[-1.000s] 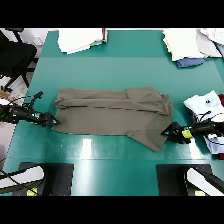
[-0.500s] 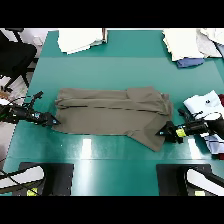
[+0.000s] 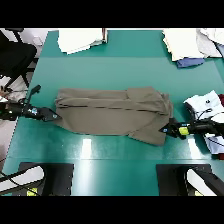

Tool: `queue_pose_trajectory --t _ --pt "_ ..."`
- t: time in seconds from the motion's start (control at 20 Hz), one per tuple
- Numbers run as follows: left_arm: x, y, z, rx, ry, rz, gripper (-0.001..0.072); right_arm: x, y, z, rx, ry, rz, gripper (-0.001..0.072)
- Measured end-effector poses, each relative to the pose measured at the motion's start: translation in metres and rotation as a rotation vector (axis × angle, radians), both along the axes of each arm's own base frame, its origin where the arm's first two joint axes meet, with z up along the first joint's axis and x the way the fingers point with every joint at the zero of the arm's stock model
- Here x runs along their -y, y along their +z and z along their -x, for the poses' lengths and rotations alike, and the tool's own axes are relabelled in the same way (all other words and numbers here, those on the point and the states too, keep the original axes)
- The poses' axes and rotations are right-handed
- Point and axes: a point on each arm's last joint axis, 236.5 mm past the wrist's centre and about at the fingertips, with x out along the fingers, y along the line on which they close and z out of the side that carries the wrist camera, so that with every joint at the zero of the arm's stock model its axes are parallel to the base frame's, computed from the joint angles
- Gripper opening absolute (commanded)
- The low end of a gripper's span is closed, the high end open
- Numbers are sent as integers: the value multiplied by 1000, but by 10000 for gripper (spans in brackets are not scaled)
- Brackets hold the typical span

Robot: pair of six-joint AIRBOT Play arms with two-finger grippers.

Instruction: Fold the shirts.

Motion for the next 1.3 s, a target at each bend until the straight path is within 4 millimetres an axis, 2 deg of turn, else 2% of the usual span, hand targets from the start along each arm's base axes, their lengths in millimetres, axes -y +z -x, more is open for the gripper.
queue_pose_trajectory --t 0.15,0.3,0.45,0.6,0.8,1.05,1.3 --pt "5 45 -7 144 -22 -7 19 5 37 -21 133 -117 -63 23" --pt "11 80 -13 260 -22 -3 19 12 75 -44 263 -195 -123 23" --pt "12 97 -21 326 0 0 20 20 105 -69 345 -200 -139 24" --pt "8 102 -31 365 36 -15 21 20 119 -97 374 -153 -149 24" --pt "-7 99 -49 407 108 -81 21 12 116 -137 363 -71 -166 24" --pt "-25 78 -68 425 175 -150 21 14 102 -185 343 -33 -178 24" --pt "-20 44 -81 434 170 -204 21 16 75 -201 283 -9 -188 24"
